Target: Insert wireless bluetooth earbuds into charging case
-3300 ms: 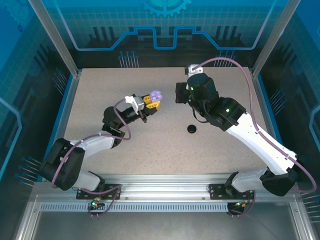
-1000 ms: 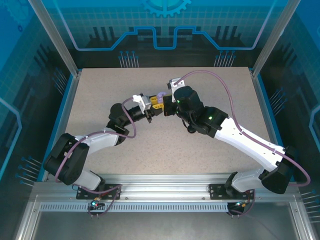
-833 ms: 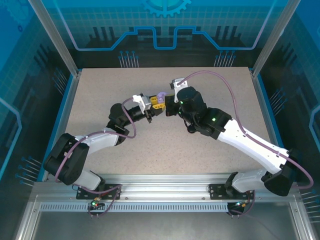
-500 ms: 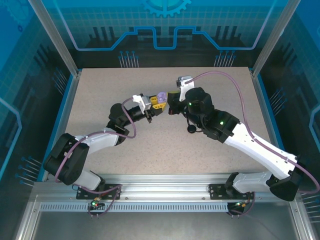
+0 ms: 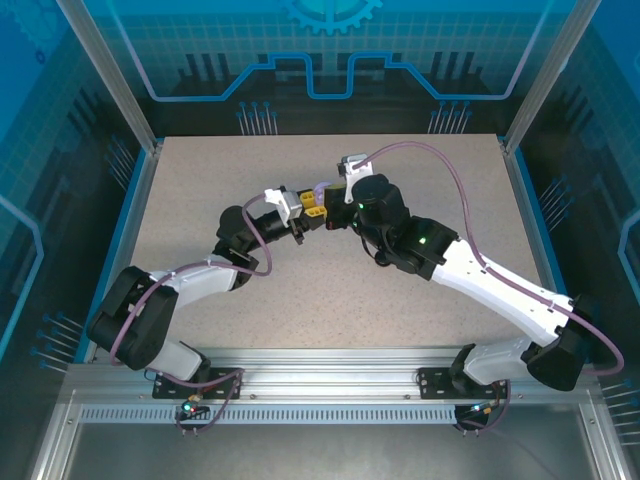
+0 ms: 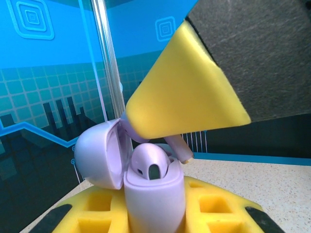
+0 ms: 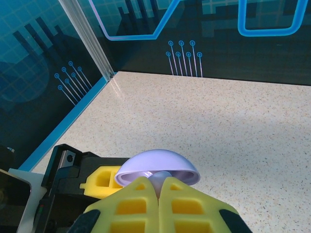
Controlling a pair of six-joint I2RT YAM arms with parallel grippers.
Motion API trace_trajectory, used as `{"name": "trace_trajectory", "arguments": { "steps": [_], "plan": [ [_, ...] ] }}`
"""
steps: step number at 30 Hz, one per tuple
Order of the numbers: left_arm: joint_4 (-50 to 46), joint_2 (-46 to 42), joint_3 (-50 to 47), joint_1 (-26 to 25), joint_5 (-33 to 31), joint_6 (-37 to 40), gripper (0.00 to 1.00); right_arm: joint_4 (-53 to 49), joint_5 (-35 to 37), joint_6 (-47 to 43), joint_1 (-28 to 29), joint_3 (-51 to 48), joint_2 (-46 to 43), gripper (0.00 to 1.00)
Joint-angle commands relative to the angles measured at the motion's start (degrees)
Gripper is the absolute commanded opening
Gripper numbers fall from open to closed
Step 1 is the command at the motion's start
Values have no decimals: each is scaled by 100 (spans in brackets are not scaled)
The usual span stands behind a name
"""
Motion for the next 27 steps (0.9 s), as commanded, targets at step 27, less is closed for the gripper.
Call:
{"name": "trace_trajectory", "arguments": {
  "steps": [27],
  "plan": [
    [-2,-324,195,-49,182,188,0,626,97,132,25,-173,-47,4]
  ]
}}
